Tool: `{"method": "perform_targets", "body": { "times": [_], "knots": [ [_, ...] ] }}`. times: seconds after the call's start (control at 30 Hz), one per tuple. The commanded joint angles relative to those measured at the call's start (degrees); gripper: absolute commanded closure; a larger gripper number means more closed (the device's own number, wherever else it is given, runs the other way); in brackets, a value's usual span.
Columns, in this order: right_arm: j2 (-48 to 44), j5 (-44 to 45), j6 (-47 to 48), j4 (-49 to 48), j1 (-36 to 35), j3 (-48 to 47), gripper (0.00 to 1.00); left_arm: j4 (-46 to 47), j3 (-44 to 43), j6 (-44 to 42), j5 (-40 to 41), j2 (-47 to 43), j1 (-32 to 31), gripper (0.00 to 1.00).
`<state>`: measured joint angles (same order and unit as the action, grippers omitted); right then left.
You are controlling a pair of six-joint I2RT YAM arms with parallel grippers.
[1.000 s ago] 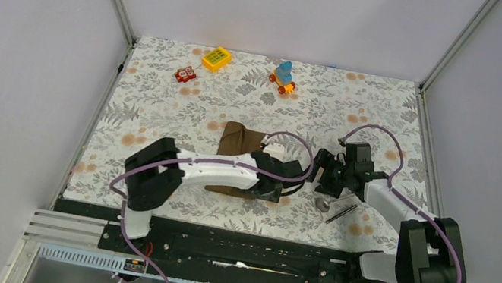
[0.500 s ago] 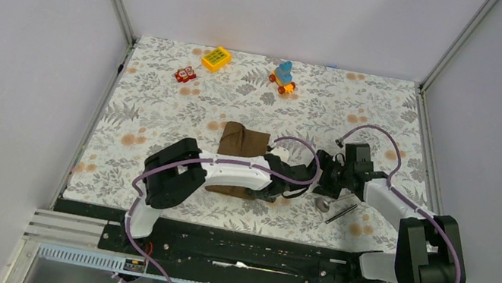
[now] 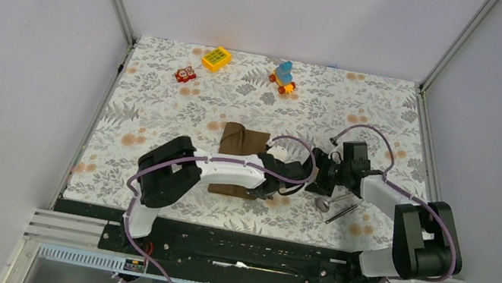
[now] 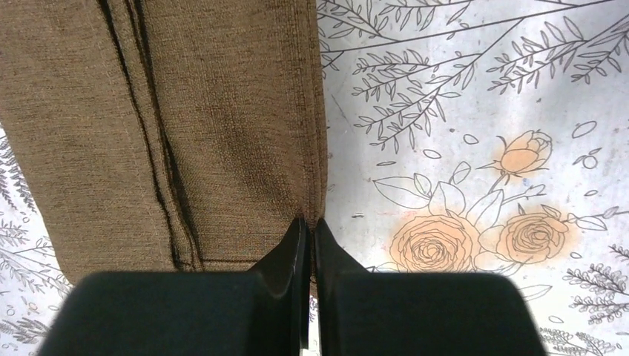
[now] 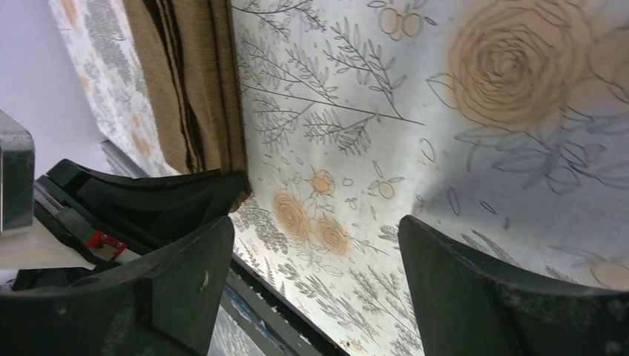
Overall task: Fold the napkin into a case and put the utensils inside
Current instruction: Pick up the 2/3-rectangle-folded napkin at the center of the board.
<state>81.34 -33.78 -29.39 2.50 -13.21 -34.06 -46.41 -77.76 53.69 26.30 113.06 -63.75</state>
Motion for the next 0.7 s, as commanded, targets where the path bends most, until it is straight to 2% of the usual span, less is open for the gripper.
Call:
{"method": "perform_targets", "body": {
  "times": [0.0, 0.07, 0.27, 0.47, 0.67],
  "knots": [
    [2.78, -7.67, -2.70, -8.25, -0.20, -0.39, 0.08, 1.47, 2.65, -2.57, -3.26, -4.35, 0.96, 0.99],
    [3.70, -9.21, -5.04, -12.53, -1.12, -0.25, 0.01, 4.18, 4.43, -3.66, -5.13, -8.13, 1.73, 1.00],
    [12.26, -9.49, -14.76, -24.40, -6.88, -3.67, 0.00, 11.38, 11.39, -5.60, -10.54, -18.30, 3.81, 1.00],
    [20.97, -6.63, -29.68, -41.60, -8.48, -4.61, 0.00, 11.52, 12.84, -6.51, -11.42, -20.48, 4.57, 1.00],
    [28.19, -5.04, -35.72, -48.94, -8.81, -6.78, 0.07, 11.87, 12.99, -6.66, -11.81, -20.93, 4.67, 1.00]
  ]
}}
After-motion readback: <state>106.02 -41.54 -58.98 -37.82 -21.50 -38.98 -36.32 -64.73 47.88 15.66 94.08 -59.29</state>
